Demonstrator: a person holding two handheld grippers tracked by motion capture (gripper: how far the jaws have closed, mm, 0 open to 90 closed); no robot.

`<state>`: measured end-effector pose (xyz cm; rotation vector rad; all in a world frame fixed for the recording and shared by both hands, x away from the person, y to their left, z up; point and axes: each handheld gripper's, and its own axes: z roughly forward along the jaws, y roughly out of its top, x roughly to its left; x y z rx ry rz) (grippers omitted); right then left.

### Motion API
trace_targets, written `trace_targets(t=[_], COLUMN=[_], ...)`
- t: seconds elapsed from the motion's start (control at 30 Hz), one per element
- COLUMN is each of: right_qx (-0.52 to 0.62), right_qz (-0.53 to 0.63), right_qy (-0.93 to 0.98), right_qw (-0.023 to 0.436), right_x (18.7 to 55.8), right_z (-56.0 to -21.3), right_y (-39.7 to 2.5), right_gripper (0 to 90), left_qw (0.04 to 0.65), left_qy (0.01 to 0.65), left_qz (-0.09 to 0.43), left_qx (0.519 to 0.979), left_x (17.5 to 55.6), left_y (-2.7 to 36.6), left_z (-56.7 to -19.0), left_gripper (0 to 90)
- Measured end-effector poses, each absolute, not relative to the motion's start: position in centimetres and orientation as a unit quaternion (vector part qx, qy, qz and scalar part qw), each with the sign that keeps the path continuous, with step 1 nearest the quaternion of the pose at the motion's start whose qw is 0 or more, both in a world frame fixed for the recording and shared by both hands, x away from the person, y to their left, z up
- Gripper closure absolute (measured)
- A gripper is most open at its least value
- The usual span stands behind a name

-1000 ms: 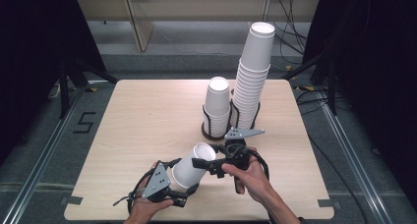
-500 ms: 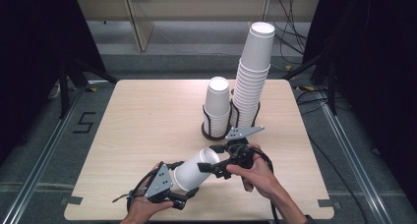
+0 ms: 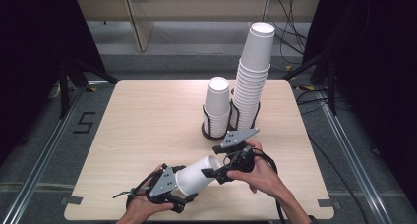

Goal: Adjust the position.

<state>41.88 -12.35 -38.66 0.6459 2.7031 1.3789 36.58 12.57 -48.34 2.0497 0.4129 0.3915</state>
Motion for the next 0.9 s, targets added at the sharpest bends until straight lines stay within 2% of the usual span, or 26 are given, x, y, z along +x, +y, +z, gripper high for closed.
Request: trace_targets(t=[0.47,0.9], right_qx=[0.106,0.023], right_qz=[0.334,0.233], right_qy=[0.935,0.97], right_qw=[0.049,0.063], right_x=[40.4,39.2], right_z=[-39.6,-41.5], right_y=[-11.0,-9.1], right_gripper=[17.2,17.8], left_qw=[0.413,0.377], left_qy=[0.115,0.07], left_qz=[0.172,0.184], left_qx=[0.887,0.905], left_x=[36.2,35.5], left_y=[12.0,11.4], left_z=[-48.0,-47.8], left_gripper=[10.3,10.3])
